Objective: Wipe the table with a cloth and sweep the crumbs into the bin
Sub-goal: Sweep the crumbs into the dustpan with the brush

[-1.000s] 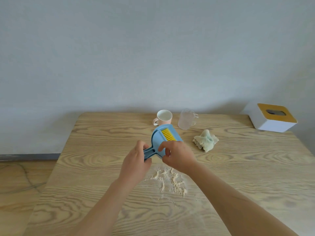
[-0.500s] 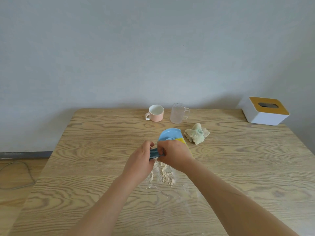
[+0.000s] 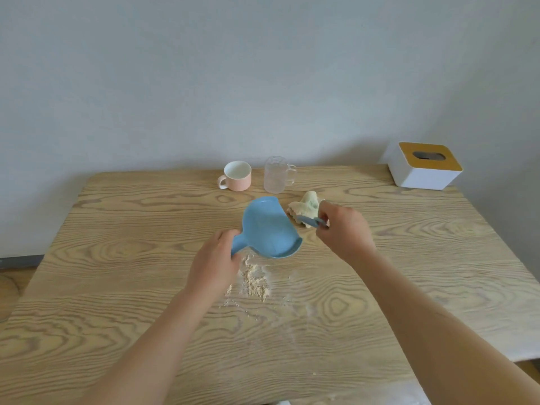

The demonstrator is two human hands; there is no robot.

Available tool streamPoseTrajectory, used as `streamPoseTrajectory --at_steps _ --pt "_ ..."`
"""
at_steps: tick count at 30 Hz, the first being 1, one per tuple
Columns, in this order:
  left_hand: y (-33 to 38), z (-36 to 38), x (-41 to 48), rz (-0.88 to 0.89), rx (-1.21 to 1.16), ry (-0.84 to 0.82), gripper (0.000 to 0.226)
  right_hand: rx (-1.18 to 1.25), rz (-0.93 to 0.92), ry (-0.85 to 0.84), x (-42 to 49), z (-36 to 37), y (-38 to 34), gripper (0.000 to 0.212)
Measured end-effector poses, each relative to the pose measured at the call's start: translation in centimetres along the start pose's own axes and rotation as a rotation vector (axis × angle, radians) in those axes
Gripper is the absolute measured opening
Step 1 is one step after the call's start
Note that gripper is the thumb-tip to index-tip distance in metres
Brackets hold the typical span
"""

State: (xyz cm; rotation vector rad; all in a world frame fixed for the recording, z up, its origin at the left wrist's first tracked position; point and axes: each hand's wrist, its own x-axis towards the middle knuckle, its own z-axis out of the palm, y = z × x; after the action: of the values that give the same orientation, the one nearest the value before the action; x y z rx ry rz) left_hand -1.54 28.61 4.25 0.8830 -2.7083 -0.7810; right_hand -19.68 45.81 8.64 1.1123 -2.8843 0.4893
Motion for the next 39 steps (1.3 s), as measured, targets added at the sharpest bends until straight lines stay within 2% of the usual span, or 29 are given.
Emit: streamPoseTrajectory --at_steps 3,8,11,15,20,21,23,26,28,31,33,37,39 --pt "-0.5 0.5 -0.1 -0.124 -0.062 0.055 0.041 0.027 0.168 0.016 -1.7 0.4 3.8 0.006" --pt "-1.1 1.7 -0.6 -0.249 -0.208 0.051 0.037 0.128 0.295 0.004 -3.6 2.7 5.3 0.006" --pt "-1.0 2.1 -0.7 -0.258 -0.244 0.05 0.036 0.112 0.321 -0.077 -3.1 2.7 5.1 0.018" --pt "-1.1 2.0 -0.2 -0.273 -0.264 0.054 0.035 0.103 0.372 -0.222 -2.3 2.8 4.8 0.019" --pt "-1.3 2.1 0.0 -0.286 -0.287 0.046 0.035 0.046 0.335 -0.422 -1.7 2.9 4.7 0.008" --pt "-1.3 2.1 0.0 -0.288 -0.289 0.044 0.035 0.06 0.347 -0.429 -1.7 3.2 4.7 0.016" --pt "-1.3 2.0 -0.2 -0.284 -0.288 0.042 0.035 0.1 0.368 -0.372 -1.7 3.6 4.9 0.028" --pt "-1.5 1.9 -0.5 -0.28 -0.291 0.036 0.036 0.085 0.377 -0.211 -1.7 3.4 5.1 0.02" --pt "-1.7 2.0 -0.7 -0.285 -0.289 0.031 0.037 0.026 0.392 -0.168 -1.8 3.2 5.4 0.016" --pt "-2.2 2.3 -1.2 -0.292 -0.287 0.016 0.035 -0.074 0.386 -0.253 -2.3 3.7 5.1 0.021" --pt "-2.6 2.4 -1.5 -0.308 -0.297 0.016 0.034 -0.108 0.339 -0.311 -2.8 4.7 3.5 0.017" --pt "-2.9 2.3 -1.8 -0.336 -0.315 0.02 0.035 -0.009 0.215 -0.436 -3.5 6.7 -1.3 0.031" --pt "-3.2 1.9 -1.6 -0.344 -0.342 0.01 0.035 0.105 0.202 -0.445 -3.3 6.7 -2.8 0.032"
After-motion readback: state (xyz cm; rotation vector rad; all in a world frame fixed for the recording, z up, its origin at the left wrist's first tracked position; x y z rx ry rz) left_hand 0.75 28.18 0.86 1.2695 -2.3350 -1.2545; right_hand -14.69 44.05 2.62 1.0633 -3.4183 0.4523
